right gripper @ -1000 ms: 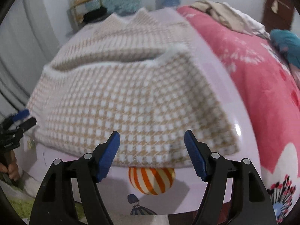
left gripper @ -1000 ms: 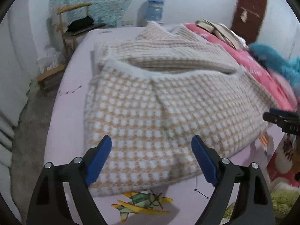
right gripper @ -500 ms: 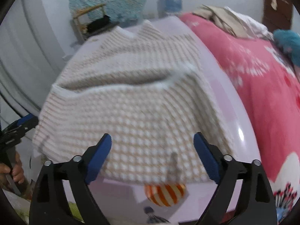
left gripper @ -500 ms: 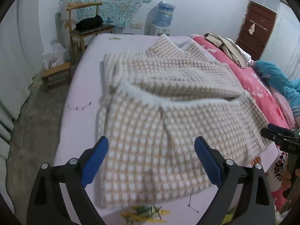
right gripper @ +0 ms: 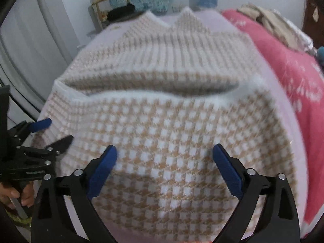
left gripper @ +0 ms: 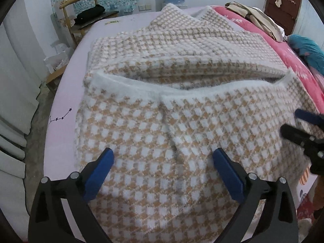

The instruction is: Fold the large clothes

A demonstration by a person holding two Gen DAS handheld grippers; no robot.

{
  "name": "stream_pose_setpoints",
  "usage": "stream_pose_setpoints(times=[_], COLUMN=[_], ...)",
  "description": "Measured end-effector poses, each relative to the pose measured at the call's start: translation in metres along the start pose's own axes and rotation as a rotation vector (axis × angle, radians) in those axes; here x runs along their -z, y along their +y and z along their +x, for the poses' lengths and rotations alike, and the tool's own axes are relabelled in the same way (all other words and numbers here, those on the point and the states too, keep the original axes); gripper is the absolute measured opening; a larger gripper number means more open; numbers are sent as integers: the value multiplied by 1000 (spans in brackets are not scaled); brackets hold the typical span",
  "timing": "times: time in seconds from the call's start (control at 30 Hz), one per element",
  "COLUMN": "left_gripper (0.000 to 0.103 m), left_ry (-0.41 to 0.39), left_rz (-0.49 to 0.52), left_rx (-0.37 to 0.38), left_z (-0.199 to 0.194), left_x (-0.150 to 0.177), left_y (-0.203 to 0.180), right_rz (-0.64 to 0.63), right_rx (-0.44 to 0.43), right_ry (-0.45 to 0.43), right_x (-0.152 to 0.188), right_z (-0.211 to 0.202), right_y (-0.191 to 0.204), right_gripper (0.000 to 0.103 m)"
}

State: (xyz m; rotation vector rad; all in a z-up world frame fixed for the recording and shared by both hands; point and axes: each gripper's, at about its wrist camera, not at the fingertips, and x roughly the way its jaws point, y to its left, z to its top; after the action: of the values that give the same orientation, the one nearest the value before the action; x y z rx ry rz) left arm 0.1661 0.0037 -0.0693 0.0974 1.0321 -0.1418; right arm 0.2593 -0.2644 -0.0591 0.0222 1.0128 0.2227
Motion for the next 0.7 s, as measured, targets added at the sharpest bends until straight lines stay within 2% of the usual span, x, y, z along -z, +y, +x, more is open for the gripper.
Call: stream_pose_setpoints(times=[0.13,0.7], left_gripper=[98,98], left_ry=[-6,-11], left_rz=[-1,-8], left_rx=[-16,-25], left_z=[1,1], left_x=[0,1], left_y=[-1,-3], right_rz=[33,53], right_rx=[-37,-37], right_ry=[7,23], right_x=[2,-4], right_z=[3,6], right_y=[-7,-9], right_gripper=[95,96])
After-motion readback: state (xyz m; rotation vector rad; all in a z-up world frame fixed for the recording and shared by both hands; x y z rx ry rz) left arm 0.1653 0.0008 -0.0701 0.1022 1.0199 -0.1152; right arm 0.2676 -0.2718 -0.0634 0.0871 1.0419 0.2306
